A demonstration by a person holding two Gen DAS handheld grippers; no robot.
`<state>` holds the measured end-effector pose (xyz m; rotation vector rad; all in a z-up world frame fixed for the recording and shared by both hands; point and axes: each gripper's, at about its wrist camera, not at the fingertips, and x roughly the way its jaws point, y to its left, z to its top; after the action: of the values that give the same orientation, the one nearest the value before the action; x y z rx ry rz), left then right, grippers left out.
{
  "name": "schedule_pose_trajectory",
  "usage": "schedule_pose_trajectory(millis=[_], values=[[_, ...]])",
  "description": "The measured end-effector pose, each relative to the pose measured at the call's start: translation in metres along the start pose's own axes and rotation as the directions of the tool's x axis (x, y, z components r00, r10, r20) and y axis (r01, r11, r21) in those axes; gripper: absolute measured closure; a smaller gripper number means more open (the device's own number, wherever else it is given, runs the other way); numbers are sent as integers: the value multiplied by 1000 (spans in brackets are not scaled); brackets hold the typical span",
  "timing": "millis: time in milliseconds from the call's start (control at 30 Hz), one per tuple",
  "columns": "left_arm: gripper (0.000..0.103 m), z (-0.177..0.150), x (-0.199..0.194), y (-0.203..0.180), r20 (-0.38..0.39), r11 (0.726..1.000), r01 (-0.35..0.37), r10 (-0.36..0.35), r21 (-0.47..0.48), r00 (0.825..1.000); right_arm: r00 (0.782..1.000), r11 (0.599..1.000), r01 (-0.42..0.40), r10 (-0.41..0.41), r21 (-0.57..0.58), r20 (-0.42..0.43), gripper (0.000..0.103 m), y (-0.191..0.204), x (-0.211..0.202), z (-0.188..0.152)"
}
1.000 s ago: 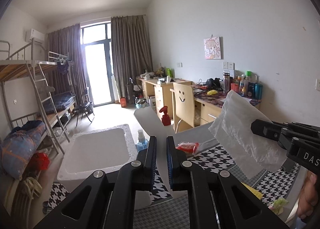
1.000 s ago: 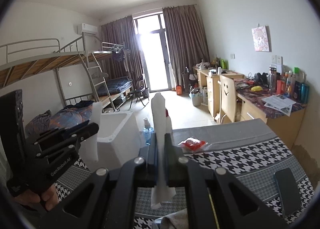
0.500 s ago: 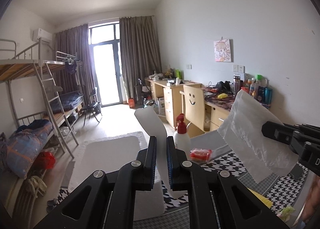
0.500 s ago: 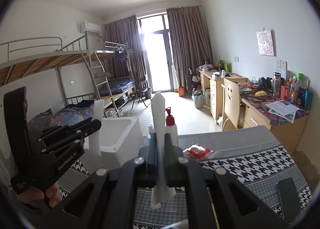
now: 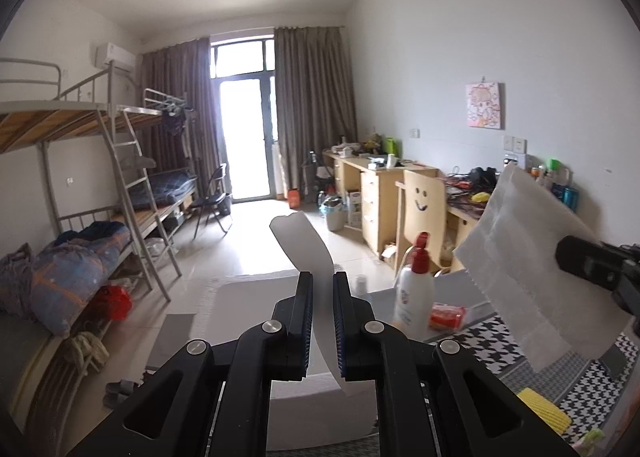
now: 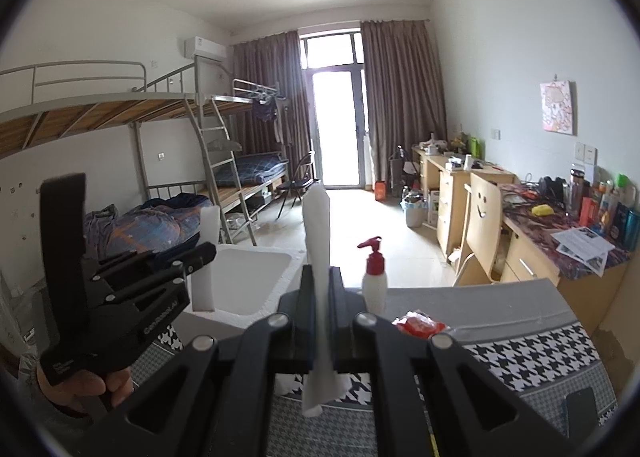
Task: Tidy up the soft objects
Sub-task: 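Carry the white roll in left tool while right tool carries tissue toward foam box, then open the left tool over the white foam box to drop the roll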
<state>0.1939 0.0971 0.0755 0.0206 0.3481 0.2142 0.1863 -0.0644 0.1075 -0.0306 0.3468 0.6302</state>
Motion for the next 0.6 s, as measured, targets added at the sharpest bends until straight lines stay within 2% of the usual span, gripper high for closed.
schedule_pose_trajectory(millis=[133, 600], values=[[92, -1, 8, 7, -32, 1000, -23, 22, -17, 999, 1000, 1000, -20, 20, -11, -3, 95, 4, 6, 6], [91, -6, 45, 31, -138, 998, -18, 9, -67, 990, 997, 996, -79, 77, -38, -31, 95, 20, 25, 16]])
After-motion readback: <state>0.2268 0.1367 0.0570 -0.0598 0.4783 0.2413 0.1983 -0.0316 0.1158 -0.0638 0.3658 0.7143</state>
